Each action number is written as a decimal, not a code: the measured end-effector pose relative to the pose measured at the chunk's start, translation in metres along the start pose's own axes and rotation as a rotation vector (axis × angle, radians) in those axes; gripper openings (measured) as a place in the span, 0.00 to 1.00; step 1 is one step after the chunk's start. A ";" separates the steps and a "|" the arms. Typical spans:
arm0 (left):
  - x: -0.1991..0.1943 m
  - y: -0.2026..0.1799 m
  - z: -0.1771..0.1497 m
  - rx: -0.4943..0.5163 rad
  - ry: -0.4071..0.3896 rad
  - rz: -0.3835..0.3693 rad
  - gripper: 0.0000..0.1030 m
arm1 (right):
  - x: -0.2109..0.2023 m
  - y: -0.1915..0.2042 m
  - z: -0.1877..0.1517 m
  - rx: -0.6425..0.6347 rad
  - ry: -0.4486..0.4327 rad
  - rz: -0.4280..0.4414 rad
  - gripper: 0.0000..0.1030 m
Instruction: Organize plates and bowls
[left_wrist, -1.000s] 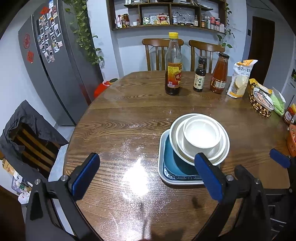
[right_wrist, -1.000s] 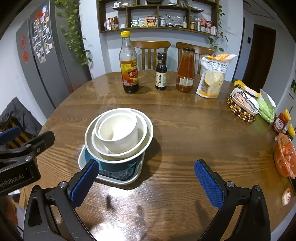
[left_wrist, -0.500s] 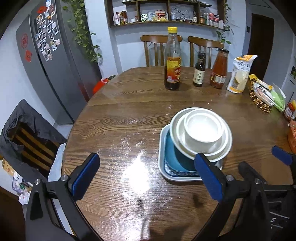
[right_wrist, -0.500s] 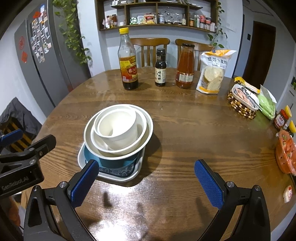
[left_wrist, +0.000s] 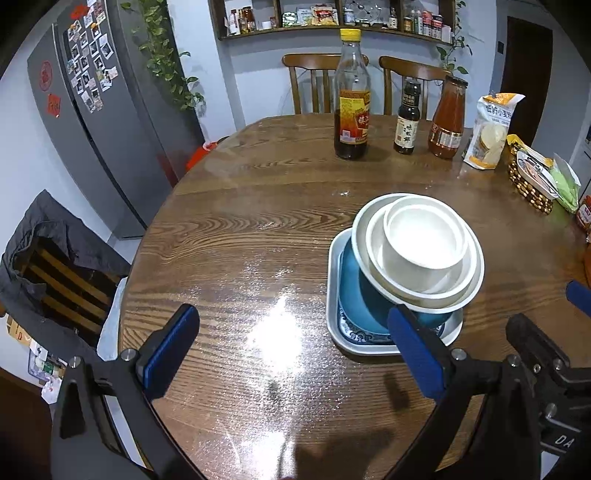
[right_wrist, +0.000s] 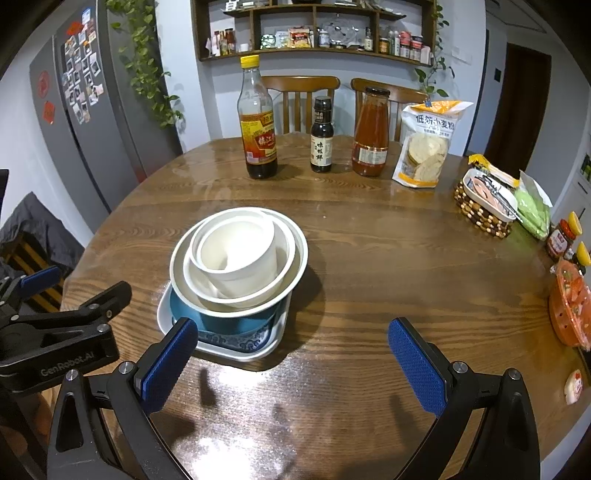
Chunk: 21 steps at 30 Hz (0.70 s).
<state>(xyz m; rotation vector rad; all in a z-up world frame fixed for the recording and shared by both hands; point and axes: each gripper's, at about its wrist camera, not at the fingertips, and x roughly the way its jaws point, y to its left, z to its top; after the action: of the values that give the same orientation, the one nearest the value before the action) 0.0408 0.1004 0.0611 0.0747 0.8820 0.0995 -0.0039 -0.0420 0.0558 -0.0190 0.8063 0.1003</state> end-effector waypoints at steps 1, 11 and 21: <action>0.000 -0.002 0.000 0.006 0.000 0.000 0.99 | 0.000 0.000 0.000 0.000 0.000 -0.002 0.99; 0.002 -0.011 -0.002 0.048 0.009 -0.021 0.99 | -0.003 -0.002 -0.001 0.007 0.002 -0.012 0.99; 0.002 -0.014 -0.003 0.062 0.019 -0.032 0.99 | -0.003 -0.002 -0.002 0.010 0.003 -0.012 0.99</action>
<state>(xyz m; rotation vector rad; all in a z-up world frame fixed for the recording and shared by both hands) 0.0408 0.0869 0.0559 0.1182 0.9052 0.0430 -0.0073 -0.0448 0.0571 -0.0142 0.8100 0.0851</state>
